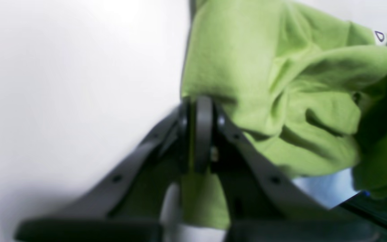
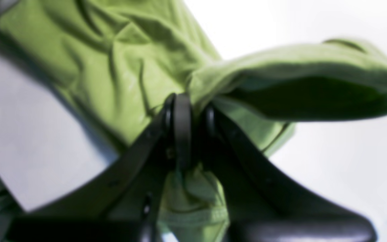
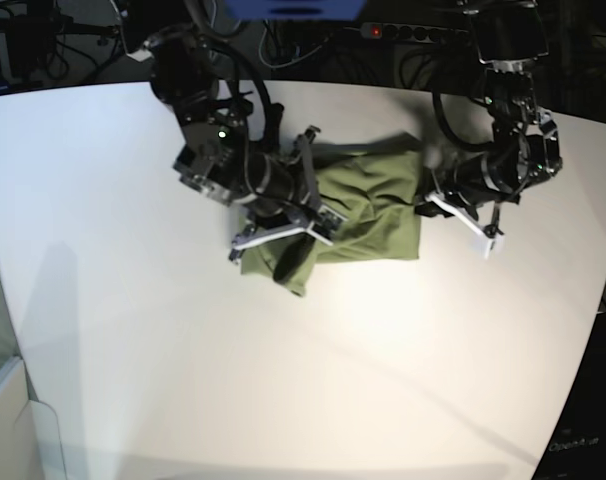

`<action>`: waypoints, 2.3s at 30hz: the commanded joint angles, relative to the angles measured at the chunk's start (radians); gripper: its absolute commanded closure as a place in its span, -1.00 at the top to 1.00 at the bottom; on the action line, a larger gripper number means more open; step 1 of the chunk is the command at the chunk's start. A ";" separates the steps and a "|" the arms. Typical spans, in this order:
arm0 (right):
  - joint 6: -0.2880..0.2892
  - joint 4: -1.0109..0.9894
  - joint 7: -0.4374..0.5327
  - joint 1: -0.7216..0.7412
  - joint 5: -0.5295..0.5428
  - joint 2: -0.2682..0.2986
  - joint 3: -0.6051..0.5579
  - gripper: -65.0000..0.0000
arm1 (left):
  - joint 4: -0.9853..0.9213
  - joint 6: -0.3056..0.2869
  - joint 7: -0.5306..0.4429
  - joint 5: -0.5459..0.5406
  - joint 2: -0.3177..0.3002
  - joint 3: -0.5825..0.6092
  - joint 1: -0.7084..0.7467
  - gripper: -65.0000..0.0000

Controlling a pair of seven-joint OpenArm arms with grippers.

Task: Fold the T-shirt properly
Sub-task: 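Lift and fold the bundle further with both grippers into a compact square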

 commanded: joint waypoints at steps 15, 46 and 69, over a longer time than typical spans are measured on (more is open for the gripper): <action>-0.005 0.041 0.031 0.044 0.012 -0.079 -0.121 -0.99 | 0.015 -0.009 -0.009 -0.013 -0.009 -0.001 -0.002 -0.92; -0.005 -0.124 0.102 0.130 0.013 -0.050 -0.177 -0.99 | 0.018 -0.005 -0.009 -0.015 -0.012 0.069 -0.005 -0.92; -0.005 -0.238 0.149 0.147 0.013 -0.071 -0.172 -0.21 | 0.025 -0.005 -0.009 -0.016 -0.046 0.068 -0.006 -0.92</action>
